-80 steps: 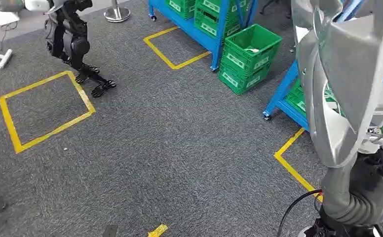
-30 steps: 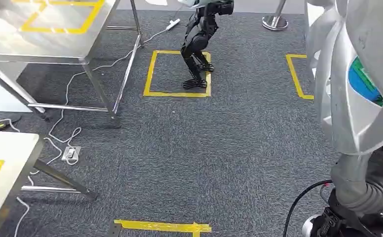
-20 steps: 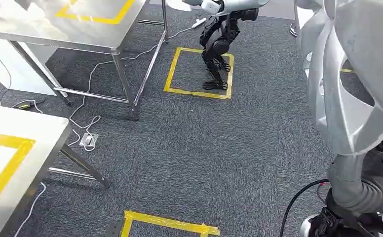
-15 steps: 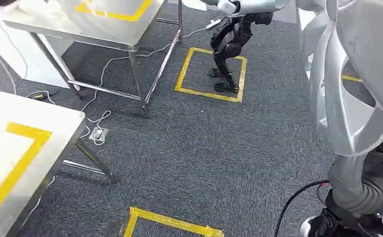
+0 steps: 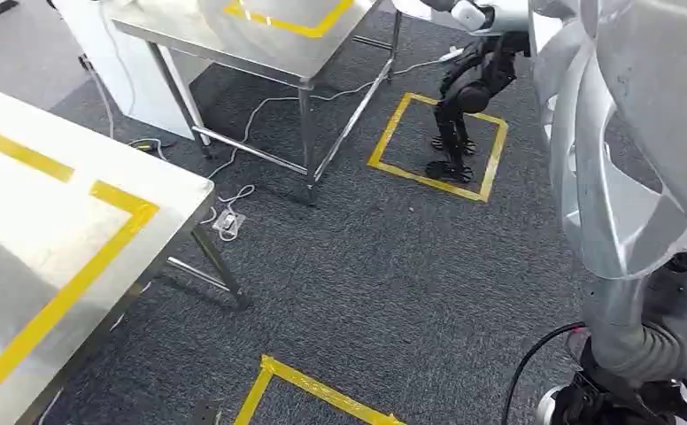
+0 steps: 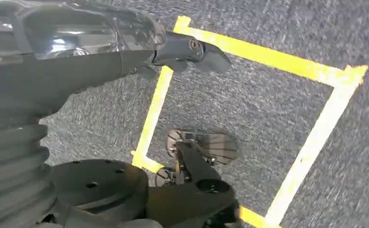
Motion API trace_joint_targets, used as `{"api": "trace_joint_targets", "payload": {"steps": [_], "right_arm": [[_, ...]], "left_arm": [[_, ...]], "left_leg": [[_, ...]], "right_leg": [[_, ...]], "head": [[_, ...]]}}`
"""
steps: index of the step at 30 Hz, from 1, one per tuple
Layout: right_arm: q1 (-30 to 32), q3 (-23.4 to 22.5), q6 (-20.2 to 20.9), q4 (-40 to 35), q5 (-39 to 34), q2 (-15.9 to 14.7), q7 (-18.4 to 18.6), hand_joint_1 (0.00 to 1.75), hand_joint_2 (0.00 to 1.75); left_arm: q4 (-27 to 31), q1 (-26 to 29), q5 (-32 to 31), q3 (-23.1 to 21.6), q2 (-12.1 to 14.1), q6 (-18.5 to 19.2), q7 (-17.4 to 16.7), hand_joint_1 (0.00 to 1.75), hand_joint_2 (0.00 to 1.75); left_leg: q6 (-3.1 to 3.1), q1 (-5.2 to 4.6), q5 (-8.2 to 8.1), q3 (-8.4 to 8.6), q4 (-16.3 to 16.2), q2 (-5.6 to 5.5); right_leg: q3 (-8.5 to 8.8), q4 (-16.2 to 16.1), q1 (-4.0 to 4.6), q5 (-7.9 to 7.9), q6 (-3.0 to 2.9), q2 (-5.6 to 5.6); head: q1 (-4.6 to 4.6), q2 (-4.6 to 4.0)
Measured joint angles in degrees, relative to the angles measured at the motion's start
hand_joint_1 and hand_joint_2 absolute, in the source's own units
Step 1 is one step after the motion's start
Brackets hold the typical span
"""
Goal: Take the parts from the cabinet and place them on the table.
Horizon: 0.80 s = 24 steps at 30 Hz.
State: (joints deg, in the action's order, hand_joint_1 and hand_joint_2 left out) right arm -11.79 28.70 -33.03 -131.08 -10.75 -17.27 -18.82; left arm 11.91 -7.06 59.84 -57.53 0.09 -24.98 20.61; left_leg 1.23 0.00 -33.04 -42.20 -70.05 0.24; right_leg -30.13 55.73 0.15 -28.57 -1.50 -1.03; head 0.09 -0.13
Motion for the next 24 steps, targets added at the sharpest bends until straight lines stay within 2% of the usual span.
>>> {"api": "trace_joint_targets", "payload": {"steps": [1, 2, 3, 4, 5, 6, 7, 8, 9, 11, 12, 13, 14, 15, 16, 17, 18, 19, 20, 21, 22, 23, 24], "right_arm": [[0.0, 0.1, 0.0, 0.0, 0.0, 0.0, 0.0, 1.71, 1.75], [0.2, 0.2, 0.1, 0.1, -0.1, 0.0, 0.0, 1.71, 1.75], [0.3, 0.3, 0.2, 0.2, -0.1, 0.0, 0.0, 1.71, 1.75], [0.3, 0.4, 0.3, 0.3, -0.2, 0.0, 0.0, 1.71, 1.75], [0.3, 0.5, 0.3, 0.3, -0.2, 0.0, 0.0, 1.71, 1.75], [0.3, 0.6, 0.4, 0.3, -0.2, 0.0, 0.0, 1.71, 1.75], [0.3, 0.7, 0.5, 0.3, -0.2, 0.0, 0.0, 1.71, 1.75], [0.2, 0.7, 0.5, 0.3, -0.2, 0.0, 0.1, 1.71, 1.75], [0.0, 0.9, 0.7, 0.4, -0.3, 0.1, 0.1, 1.71, 1.75], [-0.2, 1.0, 0.7, 0.6, -0.4, 0.1, 0.1, 1.71, 1.75], [-0.3, 1.0, 0.8, 0.7, -0.5, 0.1, 0.1, 1.71, 1.75], [-0.1, 1.1, 0.8, 0.8, -0.6, 0.2, 0.2, 1.71, 1.75], [-0.1, 1.1, 0.8, 0.8, -0.6, 0.1, 0.2, 1.71, 1.75], [-0.1, 1.1, 0.8, 1.0, -0.6, 0.1, 0.2, 1.71, 1.75], [-0.1, 1.1, 0.8, 1.1, -0.6, 0.1, 0.2, 1.71, 1.75], [-0.1, 1.3, 0.8, 1.3, -0.6, 0.1, 0.2, 1.71, 1.75], [0.0, 1.3, 0.8, 1.4, -0.6, 0.1, 0.2, 1.71, 1.75], [0.0, 1.4, 0.8, 1.5, -0.6, 0.1, 0.2, 1.71, 1.75], [-0.1, 1.4, 0.8, 1.6, -0.7, 0.1, 0.2, 1.71, 1.75], [-0.1, 1.4, 0.8, 1.6, -0.6, 0.1, 0.2, 1.71, 1.75], [-0.1, 1.3, 0.8, 1.6, -0.6, 0.1, 0.2, 1.71, 1.75], [-0.1, 1.4, 0.8, 1.6, -0.6, 0.1, 0.2, 1.71, 1.75], [-0.2, 1.4, 0.8, 1.7, -0.7, 0.1, 0.2, 1.71, 1.75]], "left_arm": [[0.0, 0.0, 0.0, 0.0, 0.0, 0.0, 0.0, 0.00, 1.75], [0.0, 0.1, 0.0, 0.0, 0.0, 0.0, -0.1, 0.00, 1.75], [0.0, 0.1, 0.0, 0.0, 0.0, 0.0, -0.1, 0.00, 1.75], [0.0, 0.1, 0.0, 0.0, 0.0, 0.0, -0.2, 0.00, 1.75], [0.0, 0.1, -0.1, 0.0, 0.2, 0.0, -0.2, 0.00, 1.75], [0.0, 0.1, -0.1, 0.0, 0.2, 0.0, -0.2, 0.00, 1.75], [0.1, 0.1, -0.2, -0.1, -0.2, 0.0, -0.2, 0.00, 1.75], [0.1, 0.1, -0.2, -0.2, 0.0, 0.0, -0.2, 0.00, 1.75], [0.0, 0.1, -0.2, -0.2, 0.0, -0.1, -0.2, 0.00, 1.75], [0.0, 0.1, -0.2, -0.2, 0.1, -0.1, -0.2, 0.00, 1.75], [0.0, 0.1, -0.1, -0.2, 0.2, -0.1, -0.3, 0.00, 1.75], [0.0, -0.1, -0.2, -0.3, 0.2, -0.1, -0.3, 0.00, 1.75], [0.0, -0.2, -0.2, -0.3, 0.2, -0.1, -0.4, 0.00, 1.75], [0.0, -0.3, -0.2, -0.3, 0.2, -0.1, -0.4, 0.00, 1.75], [0.0, -0.3, -0.2, -0.3, 0.2, -0.1, -0.4, 0.00, 1.75], [0.0, -0.2, -0.2, -0.3, 0.2, -0.1, -0.4, 0.00, 1.75], [0.0, -0.2, -0.2, -0.3, 0.2, -0.1, -0.4, 0.00, 1.75], [0.0, -0.2, -0.2, -0.3, 0.2, -0.1, -0.5, 0.00, 1.75], [0.0, -0.2, -0.2, -0.3, 0.2, -0.1, -0.5, 0.00, 1.75], [0.0, -0.2, -0.2, -0.3, 0.2, -0.1, -0.5, 0.00, 1.75], [0.0, -0.2, -0.2, -0.3, 0.0, -0.1, -0.5, 0.00, 1.75], [0.0, -0.2, -0.2, -0.3, 0.0, -0.1, -0.5, 0.00, 1.75], [0.0, -0.2, -0.3, -0.4, -0.1, 0.0, -0.5, 0.00, 1.75]], "left_leg": [[0.47, 0.45, -1.08, -1.72, -3.5, -0.13], [0.88, 0.82, -0.88, -2.29, -4.5, -0.13], [1.47, 1.18, 0.69, -1.45, -3.0, 0.02], [1.93, 1.48, 2.81, 0.52, 0.4, 0.55], [2.43, 1.71, 5.01, 3.18, 4.9, 2.03], [3.12, 1.79, 5.65, 5.41, 9.1, 5.46], [2.42, 1.12, 4.93, 5.53, 9.0, 7.77], [0.97, 1.02, 4.85, 5.41, 8.9, 6.35], [0.21, 0.87, 4.77, 5.21, 8.9, 6.32], [-0.71, 0.87, 4.85, 5.14, 9.0, 4.61], [-1.09, 0.92, 4.95, 5.26, 9.1, 3.65], [-1.45, 0.92, 5.03, 5.26, 9.1, 2.89], [-1.73, 0.85, 5.08, 5.22, 9.1, 2.07], [-1.95, 0.69, 5.16, 5.20, 9.1, 1.11], [-2.10, 0.44, 5.20, 5.21, 9.1, 0.10], [-2.20, 0.19, 5.26, 5.23, 9.1, -1.01], [-2.29, -0.02, 5.32, 5.28, 9.1, -1.99], [-2.42, -0.18, 5.41, 5.27, 9.1, -3.08], [-2.55, -0.26, 5.53, 5.29, 9.1, -4.07], [-2.58, -0.24, 5.64, 5.30, 9.1, -5.01], [-2.44, -0.16, 5.83, 5.13, 9.1, -5.63], [-2.15, 0.01, 6.04, 4.92, 9.1, -6.52], [-1.73, 0.32, 6.36, 4.58, 9.2, -7.14]], "right_leg": [[0.00, 0.1, -0.13, -0.09, 0.08, -0.98], [-0.01, 0.1, -0.29, -0.21, 0.27, -1.79], [0.00, 0.3, -0.48, -0.42, 0.61, -2.66], [0.00, 0.7, -0.72, -0.71, 1.06, -3.39], [0.00, 1.2, -1.00, -1.11, 1.61, -4.09], [0.00, 2.0, -1.15, -1.67, 2.26, -4.68], [-0.40, 2.6, -0.62, -2.33, 2.88, -5.01], [-0.12, 2.9, -0.63, -2.52, 3.04, -5.30], [0.10, 2.9, -0.66, -2.54, 3.11, -5.81], [0.38, 2.8, -0.95, -2.70, 3.45, -7.01], [0.30, 3.3, -1.29, -3.72, 3.77, -5.10], [-0.39, 5.6, -1.43, -5.70, 3.68, -2.07], [-1.99, 9.7, -1.32, -8.03, 3.58, -0.46], [-4.05, 14.4, -1.15, -10.19, 3.48, 0.29], [-6.08, 18.7, -1.02, -11.67, 3.26, 0.58], [-7.31, 20.9, -0.89, -11.80, 2.92, 0.70], [-7.29, 20.3, -0.64, -10.56, 2.42, 0.81], [-6.42, 17.4, -0.37, -8.11, 1.79, 1.09], [-4.66, 12.7, 0.00, -5.07, 1.09, 1.74], [-2.60, 7.2, 0.44, -2.13, 0.33, 3.77], [-1.60, 5.0, 0.46, -2.26, -0.29, 6.50], [-1.53, 4.3, 0.44, -1.76, -0.18, 6.31], [-1.42, 4.2, 0.68, -1.83, -0.29, 5.63]], "head": [[0.00, 0.00], [-0.02, 0.00], [-0.04, 0.00], [-0.04, 0.00], [-0.04, 0.00], [-0.07, 0.00], [-0.40, 0.00], [-0.04, 0.00], [0.37, 0.00], [0.31, 0.00], [0.50, 0.00], [0.55, 0.00], [0.79, 0.00], [0.92, 0.00], [1.14, 0.00], [1.14, 0.00], [1.14, 0.00], [1.16, 0.00], [1.18, 0.00], [1.18, 0.00], [1.14, 0.00], [1.01, 0.00], [1.31, 0.00]]}}
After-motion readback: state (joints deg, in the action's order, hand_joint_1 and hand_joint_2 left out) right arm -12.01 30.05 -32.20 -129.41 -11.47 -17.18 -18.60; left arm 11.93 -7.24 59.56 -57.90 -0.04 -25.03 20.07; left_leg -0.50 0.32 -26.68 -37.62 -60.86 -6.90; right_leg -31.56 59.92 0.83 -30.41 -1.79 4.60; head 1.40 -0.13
